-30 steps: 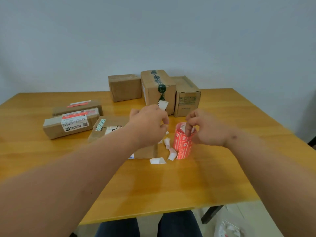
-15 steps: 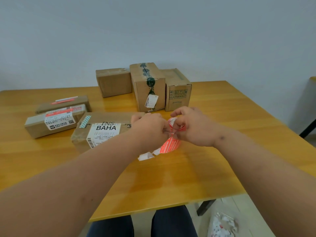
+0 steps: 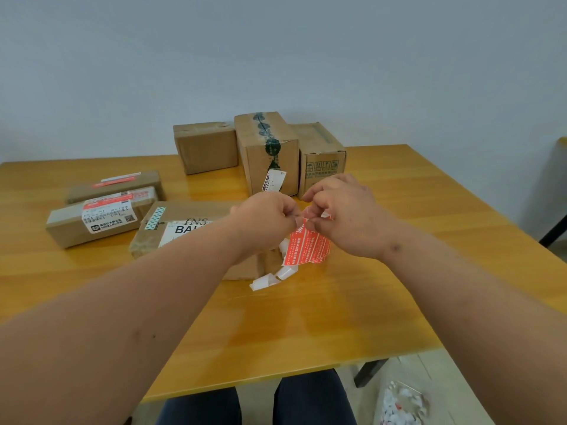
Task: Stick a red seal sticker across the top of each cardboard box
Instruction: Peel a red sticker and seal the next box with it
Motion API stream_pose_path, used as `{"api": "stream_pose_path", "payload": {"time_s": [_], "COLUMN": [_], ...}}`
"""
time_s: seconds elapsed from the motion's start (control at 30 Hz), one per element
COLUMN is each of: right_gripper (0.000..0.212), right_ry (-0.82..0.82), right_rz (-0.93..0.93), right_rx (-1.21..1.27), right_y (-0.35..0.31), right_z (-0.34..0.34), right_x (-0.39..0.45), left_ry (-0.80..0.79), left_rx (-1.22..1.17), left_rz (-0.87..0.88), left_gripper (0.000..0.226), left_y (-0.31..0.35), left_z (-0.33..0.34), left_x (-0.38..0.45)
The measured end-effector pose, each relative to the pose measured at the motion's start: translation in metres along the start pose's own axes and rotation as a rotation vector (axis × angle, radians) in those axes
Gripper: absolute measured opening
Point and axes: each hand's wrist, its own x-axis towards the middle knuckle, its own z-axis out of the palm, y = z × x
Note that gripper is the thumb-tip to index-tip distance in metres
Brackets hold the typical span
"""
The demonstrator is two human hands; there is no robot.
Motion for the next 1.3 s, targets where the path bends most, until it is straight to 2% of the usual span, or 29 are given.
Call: {"api": "stream_pose_path", "payload": {"time_s": [0.37, 0.53, 0.67, 0.83, 1.1, 1.3], "right_gripper": [0.007, 0.020, 0.018, 0.012, 0.022, 0.018], "right_ry": [0.043, 0.048, -0.008, -0.059, 0.071, 0.082], "right_rz": [-0.024, -0.014, -0.001, -0.012, -0.023, -0.014], "right_rx": [0.037, 0.125, 0.110, 0.037, 0.074, 0.074], "right_y": [0.001, 0.002, 0.003, 0.001, 0.003, 0.007], "right_z": [0.000, -0.004, -0.006, -0.007, 0.002, 0.003], "right_x": [0.003, 0.004, 0.008, 0.013, 0.010, 0.011], "left_ry": [-0.085, -0.123, -0.114, -0.008, 0.060, -0.001], "left_rx": [-0.241, -0.314, -0.176, 0.032, -0.106, -0.191], "left_rz": [-0.072, -0.113, -0.036, 0.025, 0.030, -0.021], "left_gripper": [0.018, 0.016, 0.019, 0.022, 0.027, 0.024], "left_y": [0.001, 0.001, 0.002, 0.004, 0.001, 0.001], "left_z": [-0.008, -0.013, -0.017, -0.012, -0.006, -0.009], "left_x": [0.001, 0.002, 0.003, 0.005, 0.004, 0.006]}}
